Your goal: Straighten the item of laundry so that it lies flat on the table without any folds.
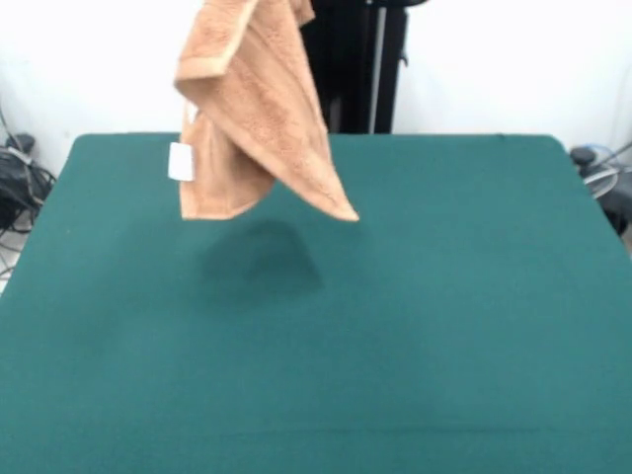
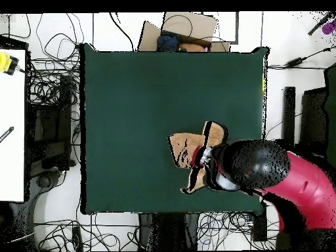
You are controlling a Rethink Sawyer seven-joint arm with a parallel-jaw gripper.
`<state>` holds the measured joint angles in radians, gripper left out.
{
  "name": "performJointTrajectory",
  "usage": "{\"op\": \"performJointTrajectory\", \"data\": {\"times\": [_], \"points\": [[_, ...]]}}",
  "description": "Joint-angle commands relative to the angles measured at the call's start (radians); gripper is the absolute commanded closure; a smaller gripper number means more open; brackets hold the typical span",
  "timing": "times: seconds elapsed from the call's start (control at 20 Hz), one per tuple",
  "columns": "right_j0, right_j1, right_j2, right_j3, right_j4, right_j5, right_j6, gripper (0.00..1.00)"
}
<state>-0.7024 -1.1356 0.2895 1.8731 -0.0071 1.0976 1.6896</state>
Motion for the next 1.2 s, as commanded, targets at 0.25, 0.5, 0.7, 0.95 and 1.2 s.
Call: {"op": "performJointTrajectory", "data": {"times": [0.25,0.5,0.7,0.95,1.2], "points": [[-0.052,0.063,0.149,-0.102,0.009,0.156,-0.212,1.00],[-0.071,0.084,0.174,-0.117,0.001,0.144,-0.228,1.00],[-0.070,0.155,0.202,-0.204,-0.052,0.165,-0.243,1.00],[-0.071,0.235,0.228,-0.280,-0.115,0.159,-0.281,1.00],[-0.092,0.248,0.251,-0.286,-0.133,0.144,-0.293,1.00]]}}
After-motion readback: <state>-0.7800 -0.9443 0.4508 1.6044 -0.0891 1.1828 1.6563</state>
